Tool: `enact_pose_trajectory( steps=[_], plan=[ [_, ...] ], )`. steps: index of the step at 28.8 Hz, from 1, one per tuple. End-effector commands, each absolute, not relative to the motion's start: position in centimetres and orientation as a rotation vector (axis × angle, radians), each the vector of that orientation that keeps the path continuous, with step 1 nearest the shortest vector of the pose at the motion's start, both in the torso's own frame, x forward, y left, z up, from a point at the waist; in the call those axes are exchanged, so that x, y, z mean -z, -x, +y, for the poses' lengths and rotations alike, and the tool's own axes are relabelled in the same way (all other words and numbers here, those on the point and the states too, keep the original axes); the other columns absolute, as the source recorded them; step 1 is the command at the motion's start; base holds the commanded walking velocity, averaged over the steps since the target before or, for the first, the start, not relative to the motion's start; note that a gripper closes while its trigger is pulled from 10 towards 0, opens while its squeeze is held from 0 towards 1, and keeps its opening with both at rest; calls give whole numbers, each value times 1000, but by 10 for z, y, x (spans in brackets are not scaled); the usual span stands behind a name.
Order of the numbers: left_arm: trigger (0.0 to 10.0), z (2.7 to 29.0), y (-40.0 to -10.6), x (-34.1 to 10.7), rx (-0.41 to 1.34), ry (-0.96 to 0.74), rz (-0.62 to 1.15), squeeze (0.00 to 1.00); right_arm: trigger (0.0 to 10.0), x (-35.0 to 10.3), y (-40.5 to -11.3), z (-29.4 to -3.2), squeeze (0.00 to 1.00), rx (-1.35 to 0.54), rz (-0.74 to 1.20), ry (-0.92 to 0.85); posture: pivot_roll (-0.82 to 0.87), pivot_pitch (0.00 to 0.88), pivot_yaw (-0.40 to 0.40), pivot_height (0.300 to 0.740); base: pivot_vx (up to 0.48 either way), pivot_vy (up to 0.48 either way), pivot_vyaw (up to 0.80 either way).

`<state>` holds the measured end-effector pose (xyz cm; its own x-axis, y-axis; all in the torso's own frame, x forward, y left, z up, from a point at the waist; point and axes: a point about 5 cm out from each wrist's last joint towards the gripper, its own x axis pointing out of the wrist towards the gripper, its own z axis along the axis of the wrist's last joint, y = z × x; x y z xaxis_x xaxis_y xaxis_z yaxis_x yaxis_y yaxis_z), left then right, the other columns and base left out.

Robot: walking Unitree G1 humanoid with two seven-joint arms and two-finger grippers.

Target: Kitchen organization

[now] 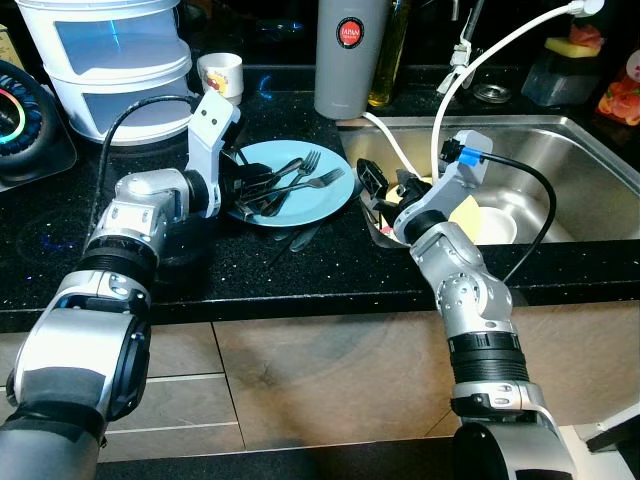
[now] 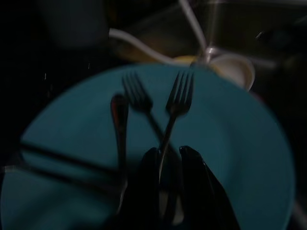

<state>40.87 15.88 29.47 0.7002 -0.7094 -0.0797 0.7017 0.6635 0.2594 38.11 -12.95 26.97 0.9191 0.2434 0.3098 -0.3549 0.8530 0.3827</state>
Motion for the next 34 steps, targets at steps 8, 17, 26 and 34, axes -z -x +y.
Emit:
enact_pose_trajectory(
  steps=[8,17,26,34],
  plan=[
    [10000,161,-408,-270,853,-311,116,0,10000,-260,-376,-125,0,-358,-202,-414,81,151,17,740,0,0,0],
    [4392,162,-409,-270,848,-364,148,0,10000,-262,-371,-122,0,-472,-176,-222,79,147,19,740,0,0,0],
    [0,166,-411,-274,786,-355,137,0,10000,-263,-372,-123,0,-455,-170,-198,79,151,20,740,0,0,0],
    [0,170,-412,-306,732,-208,-53,0,10000,-264,-373,-127,0,-436,-172,-201,79,151,20,740,0,0,0]
  ],
)
